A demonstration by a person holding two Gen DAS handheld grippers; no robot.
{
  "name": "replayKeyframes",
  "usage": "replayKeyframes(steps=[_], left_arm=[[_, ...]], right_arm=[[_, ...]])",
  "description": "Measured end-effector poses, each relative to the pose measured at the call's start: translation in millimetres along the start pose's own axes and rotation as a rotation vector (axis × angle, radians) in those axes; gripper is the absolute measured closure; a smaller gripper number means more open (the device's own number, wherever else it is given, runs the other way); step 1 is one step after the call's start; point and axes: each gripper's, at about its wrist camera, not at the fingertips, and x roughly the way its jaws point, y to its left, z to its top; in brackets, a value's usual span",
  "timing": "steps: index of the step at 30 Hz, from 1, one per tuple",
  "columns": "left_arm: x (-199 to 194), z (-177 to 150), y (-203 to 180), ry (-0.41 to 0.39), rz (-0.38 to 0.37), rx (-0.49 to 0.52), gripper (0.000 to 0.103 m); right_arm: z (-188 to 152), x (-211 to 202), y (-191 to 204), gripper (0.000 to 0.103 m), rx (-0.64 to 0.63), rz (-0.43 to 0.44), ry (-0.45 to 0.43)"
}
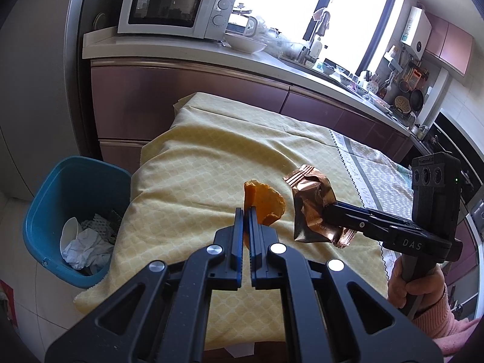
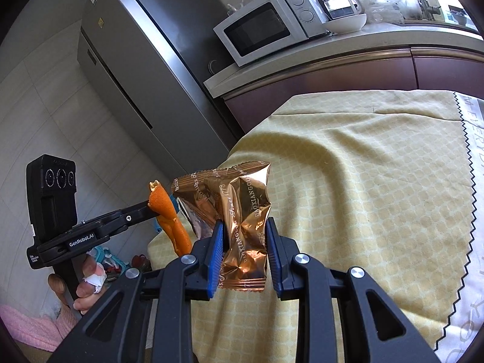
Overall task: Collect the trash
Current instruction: 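Carry the orange peel with the left tool while the right tool carries the gold bag to the bin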
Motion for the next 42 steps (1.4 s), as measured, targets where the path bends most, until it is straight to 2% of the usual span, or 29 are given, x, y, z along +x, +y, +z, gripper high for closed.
replayKeyframes(steps=[42], left_arm=[[-28.2,2.9,40.5,-0.051,0.086,-0.059,0.099]], right_arm=[[13.9,27.0,26.8,0.077,-0.065,0.080,0.049]])
